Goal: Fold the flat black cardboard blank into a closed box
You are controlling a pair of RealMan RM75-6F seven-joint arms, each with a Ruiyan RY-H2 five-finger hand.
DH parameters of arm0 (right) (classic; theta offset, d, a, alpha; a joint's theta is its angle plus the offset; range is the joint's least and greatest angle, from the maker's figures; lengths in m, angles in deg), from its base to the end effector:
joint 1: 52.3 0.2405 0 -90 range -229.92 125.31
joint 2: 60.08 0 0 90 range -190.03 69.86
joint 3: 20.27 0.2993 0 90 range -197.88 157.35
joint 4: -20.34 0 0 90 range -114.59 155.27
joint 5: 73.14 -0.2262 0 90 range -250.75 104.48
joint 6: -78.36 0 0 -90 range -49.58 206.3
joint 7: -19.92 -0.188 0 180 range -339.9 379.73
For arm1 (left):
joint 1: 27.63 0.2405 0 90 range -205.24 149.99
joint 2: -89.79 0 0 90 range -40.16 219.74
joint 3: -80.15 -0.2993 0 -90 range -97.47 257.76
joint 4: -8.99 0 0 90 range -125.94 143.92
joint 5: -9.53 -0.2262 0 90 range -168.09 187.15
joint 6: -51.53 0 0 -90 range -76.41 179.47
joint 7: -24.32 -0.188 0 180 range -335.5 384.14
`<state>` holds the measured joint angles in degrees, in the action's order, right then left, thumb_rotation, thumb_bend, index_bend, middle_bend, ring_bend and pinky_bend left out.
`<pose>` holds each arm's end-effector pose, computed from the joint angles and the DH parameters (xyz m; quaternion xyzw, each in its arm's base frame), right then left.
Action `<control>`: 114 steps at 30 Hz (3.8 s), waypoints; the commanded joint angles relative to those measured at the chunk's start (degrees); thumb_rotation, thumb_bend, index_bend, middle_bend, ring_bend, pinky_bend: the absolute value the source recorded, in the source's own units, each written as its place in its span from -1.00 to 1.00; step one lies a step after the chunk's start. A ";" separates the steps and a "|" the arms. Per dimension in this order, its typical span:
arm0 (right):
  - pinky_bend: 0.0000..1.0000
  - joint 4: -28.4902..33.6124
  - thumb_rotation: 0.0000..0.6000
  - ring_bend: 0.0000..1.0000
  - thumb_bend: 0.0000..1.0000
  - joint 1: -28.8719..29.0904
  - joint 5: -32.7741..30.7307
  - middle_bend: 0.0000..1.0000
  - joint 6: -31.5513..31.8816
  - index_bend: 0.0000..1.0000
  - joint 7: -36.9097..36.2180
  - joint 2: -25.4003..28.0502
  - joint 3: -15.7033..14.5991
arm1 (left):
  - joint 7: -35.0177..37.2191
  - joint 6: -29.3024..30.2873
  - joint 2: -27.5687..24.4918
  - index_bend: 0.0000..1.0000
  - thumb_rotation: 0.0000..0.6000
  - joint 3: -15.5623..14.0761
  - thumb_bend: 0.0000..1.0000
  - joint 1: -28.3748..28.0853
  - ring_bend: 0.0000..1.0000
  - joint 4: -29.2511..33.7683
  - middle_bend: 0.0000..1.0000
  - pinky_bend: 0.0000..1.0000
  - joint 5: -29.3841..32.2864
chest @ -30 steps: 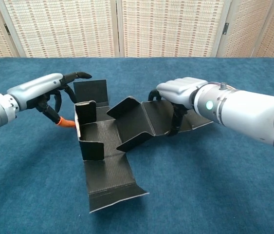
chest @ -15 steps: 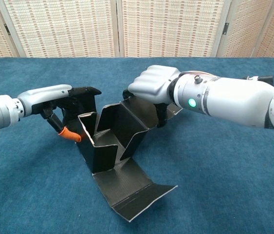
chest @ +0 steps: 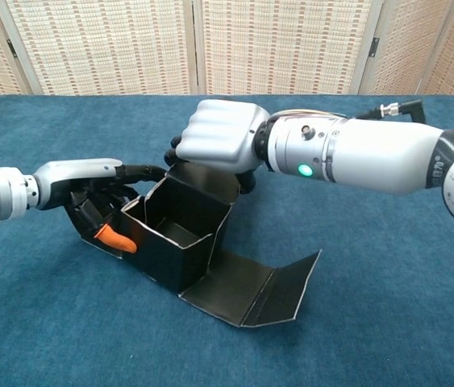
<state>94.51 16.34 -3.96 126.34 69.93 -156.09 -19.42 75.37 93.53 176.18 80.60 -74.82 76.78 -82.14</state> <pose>-0.0221 -0.4282 -0.1273 0.8910 0.0912 0.2531 0.3658 -0.2148 0.4208 -0.0706 -0.6890 -0.6012 -0.3636 0.1781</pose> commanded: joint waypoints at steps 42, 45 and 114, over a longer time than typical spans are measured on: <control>1.00 19.64 1.00 0.27 -0.54 -20.78 17.02 -1.00 24.11 -1.00 -28.05 17.82 2.13 | 33.33 11.51 -4.37 -0.26 1.00 -7.08 -0.62 -0.60 -0.17 -2.86 -0.33 0.06 -2.06; 1.00 18.92 1.00 0.28 -0.54 -25.37 19.01 -1.00 30.40 -1.00 -35.09 19.61 1.53 | 40.74 12.88 -5.92 -0.27 1.00 -7.21 -0.62 -0.88 -0.17 -2.60 -0.33 0.06 -2.82; 1.00 -6.90 1.00 0.38 -0.96 -18.21 30.50 -0.66 25.14 -0.98 -42.63 -5.42 6.69 | 26.58 8.66 -4.99 -0.33 1.00 -8.97 -0.61 -6.18 -0.23 -0.54 -0.41 0.01 -3.84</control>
<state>88.77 -2.15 26.02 151.86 27.30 -160.72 -12.03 105.98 103.69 169.66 71.12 -81.20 76.32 -87.08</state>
